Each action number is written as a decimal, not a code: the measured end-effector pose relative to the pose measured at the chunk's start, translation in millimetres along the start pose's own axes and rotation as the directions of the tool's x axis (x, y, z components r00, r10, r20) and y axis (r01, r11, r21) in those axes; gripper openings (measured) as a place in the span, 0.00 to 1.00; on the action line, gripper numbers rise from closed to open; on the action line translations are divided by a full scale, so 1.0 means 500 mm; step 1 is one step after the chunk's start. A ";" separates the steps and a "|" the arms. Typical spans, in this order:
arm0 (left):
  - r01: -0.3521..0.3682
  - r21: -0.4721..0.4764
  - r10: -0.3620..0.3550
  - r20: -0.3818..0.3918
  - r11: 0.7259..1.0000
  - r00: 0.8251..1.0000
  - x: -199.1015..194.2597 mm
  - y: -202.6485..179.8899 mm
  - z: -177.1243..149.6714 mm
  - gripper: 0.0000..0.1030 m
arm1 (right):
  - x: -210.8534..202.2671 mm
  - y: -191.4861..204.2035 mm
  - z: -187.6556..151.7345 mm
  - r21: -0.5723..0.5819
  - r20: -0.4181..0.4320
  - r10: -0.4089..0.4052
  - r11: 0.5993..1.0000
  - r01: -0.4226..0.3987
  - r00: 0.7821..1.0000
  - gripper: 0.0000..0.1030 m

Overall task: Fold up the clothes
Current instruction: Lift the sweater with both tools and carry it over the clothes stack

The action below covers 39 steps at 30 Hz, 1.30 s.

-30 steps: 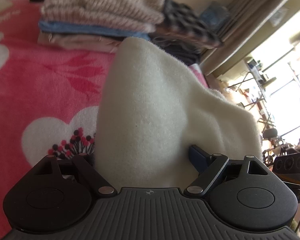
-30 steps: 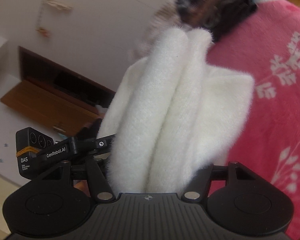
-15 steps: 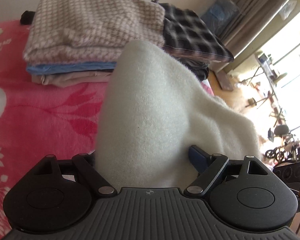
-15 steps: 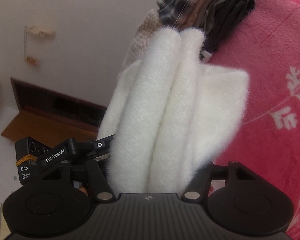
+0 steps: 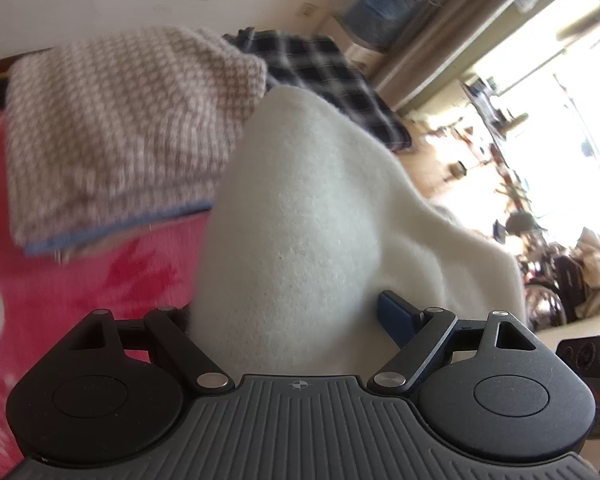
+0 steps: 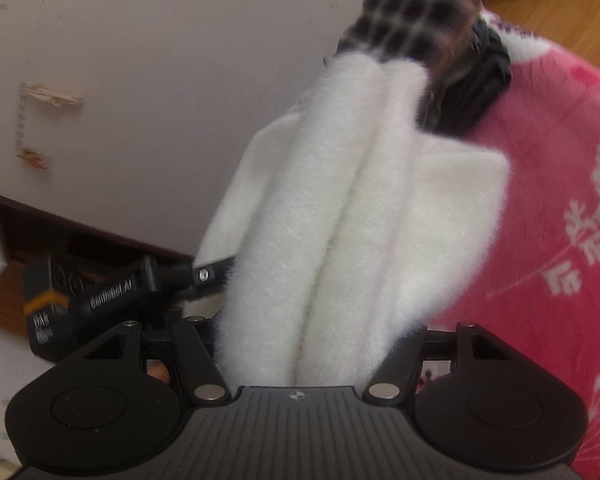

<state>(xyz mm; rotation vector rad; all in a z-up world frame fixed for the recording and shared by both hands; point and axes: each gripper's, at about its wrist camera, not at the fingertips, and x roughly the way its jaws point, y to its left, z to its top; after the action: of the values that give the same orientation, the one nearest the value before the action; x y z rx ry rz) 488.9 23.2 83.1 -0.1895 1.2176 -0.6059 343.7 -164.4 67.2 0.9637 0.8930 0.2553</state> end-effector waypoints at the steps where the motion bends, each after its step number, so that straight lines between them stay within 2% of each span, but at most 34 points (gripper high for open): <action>1: 0.001 0.004 -0.001 -0.008 1.000 1.000 -0.001 0.010 0.014 0.82 | 0.019 0.018 -0.002 0.015 0.008 -0.022 1.000 0.022 1.000 0.63; 5: 0.003 0.018 -0.002 -0.039 1.000 0.999 -0.005 0.048 0.071 0.82 | 0.072 0.085 0.014 -0.010 0.048 -0.056 0.998 0.057 0.997 0.63; 8: 0.005 0.029 -0.003 -0.063 1.000 0.998 -0.008 0.076 0.113 0.82 | 0.135 0.125 0.029 -0.011 0.039 -0.041 0.999 0.041 0.998 0.63; 11: 0.008 0.040 -0.004 -0.087 0.999 0.996 -0.010 0.105 0.155 0.82 | 0.172 0.125 0.036 0.006 0.030 -0.015 1.000 0.014 0.999 0.63; 13: -0.004 0.029 0.007 -0.092 1.000 0.996 -0.002 0.096 0.171 0.82 | 0.189 0.118 0.045 -0.002 0.025 0.007 1.000 -0.007 1.000 0.63; 16: -0.095 0.034 0.098 -0.102 0.995 0.990 -0.001 0.072 0.192 0.82 | 0.207 0.109 0.062 -0.014 0.020 0.042 0.999 -0.042 0.999 0.63; 18: -0.165 0.049 0.169 -0.107 0.985 0.980 -0.002 0.052 0.204 0.82 | 0.228 0.097 0.083 -0.021 -0.008 0.100 0.995 -0.100 0.995 0.63; 20: -0.201 0.044 0.205 -0.130 0.979 0.970 0.006 0.037 0.223 0.82 | 0.246 0.086 0.111 0.008 -0.059 0.142 0.990 -0.142 0.988 0.63; 23: -0.221 0.048 0.226 -0.162 0.974 0.960 0.024 0.027 0.261 0.82 | 0.246 0.085 0.146 0.034 -0.071 0.162 0.987 -0.160 0.984 0.64; 26: -0.214 0.128 0.235 -0.185 0.968 0.954 0.053 0.025 0.309 0.82 | 0.259 0.084 0.171 0.053 -0.023 0.143 0.988 -0.142 0.989 0.63; 29: -0.208 0.210 0.253 -0.222 0.955 0.942 0.097 0.035 0.378 0.82 | 0.306 0.088 0.184 0.101 0.053 0.108 0.989 -0.113 0.993 0.63; 32: -0.151 0.318 0.237 -0.253 0.936 0.938 0.136 0.039 0.435 0.82 | 0.359 0.106 0.189 0.120 0.136 0.065 0.989 -0.082 0.989 0.63; 35: -0.064 0.452 0.210 -0.281 0.890 0.936 0.176 0.041 0.481 0.82 | 0.418 0.123 0.194 0.150 0.220 0.007 0.988 -0.041 0.976 0.64; 39: 0.030 0.569 0.187 -0.318 0.821 0.929 0.225 0.053 0.516 0.82 | 0.505 0.144 0.185 0.225 0.331 -0.080 0.974 0.003 0.940 0.64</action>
<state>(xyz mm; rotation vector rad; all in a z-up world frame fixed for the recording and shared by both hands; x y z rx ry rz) 758.5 -60.9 69.8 0.5017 1.3333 -0.9323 585.6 -38.7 11.5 1.1534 0.6313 -0.0507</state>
